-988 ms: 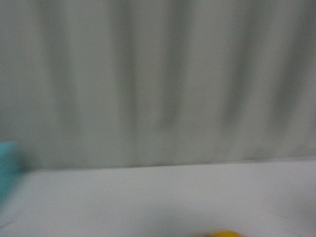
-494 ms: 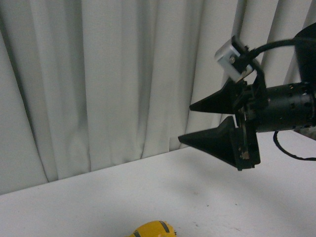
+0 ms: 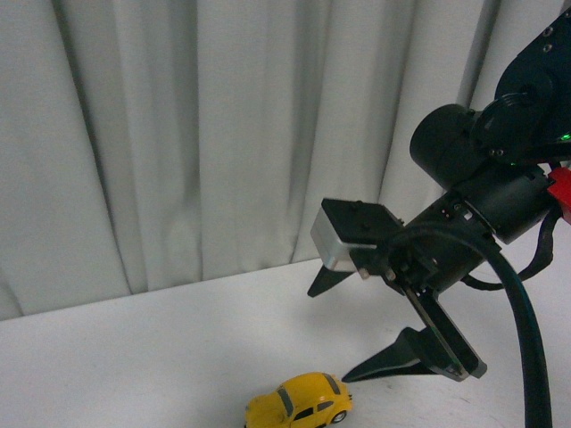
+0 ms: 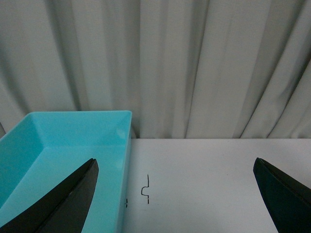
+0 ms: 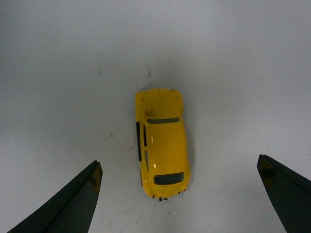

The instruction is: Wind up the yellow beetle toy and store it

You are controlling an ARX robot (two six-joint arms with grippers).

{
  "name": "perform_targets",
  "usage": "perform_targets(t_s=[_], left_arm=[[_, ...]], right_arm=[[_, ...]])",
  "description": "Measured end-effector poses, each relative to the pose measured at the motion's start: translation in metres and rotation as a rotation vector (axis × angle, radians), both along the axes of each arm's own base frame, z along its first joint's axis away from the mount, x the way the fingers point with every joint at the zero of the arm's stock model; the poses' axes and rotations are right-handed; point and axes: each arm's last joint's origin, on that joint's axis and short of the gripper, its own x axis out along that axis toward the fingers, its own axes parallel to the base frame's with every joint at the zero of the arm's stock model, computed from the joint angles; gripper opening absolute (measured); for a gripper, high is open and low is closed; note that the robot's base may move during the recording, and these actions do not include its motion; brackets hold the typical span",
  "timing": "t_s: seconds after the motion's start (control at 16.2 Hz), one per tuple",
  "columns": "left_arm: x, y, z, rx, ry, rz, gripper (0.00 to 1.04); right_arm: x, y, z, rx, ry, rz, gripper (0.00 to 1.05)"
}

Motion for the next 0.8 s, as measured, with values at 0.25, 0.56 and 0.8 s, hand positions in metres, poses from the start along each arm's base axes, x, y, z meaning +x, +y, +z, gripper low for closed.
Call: perform_targets(t_s=[0.25, 0.56, 0.8], left_arm=[[0.000, 0.000, 0.000, 0.000, 0.000, 0.000, 0.98], [0.000, 0.000, 0.000, 0.000, 0.000, 0.000, 0.98], [0.000, 0.000, 0.000, 0.000, 0.000, 0.000, 0.98]], right_arm=[[0.011, 0.015, -0.012, -0.134, 0.029, 0.151, 0.98], [0.018, 0.026, -0.034, -0.243, 0.024, 0.194, 0.98], [0.021, 0.035, -0.045, -0.284, 0.038, 0.191, 0.98]])
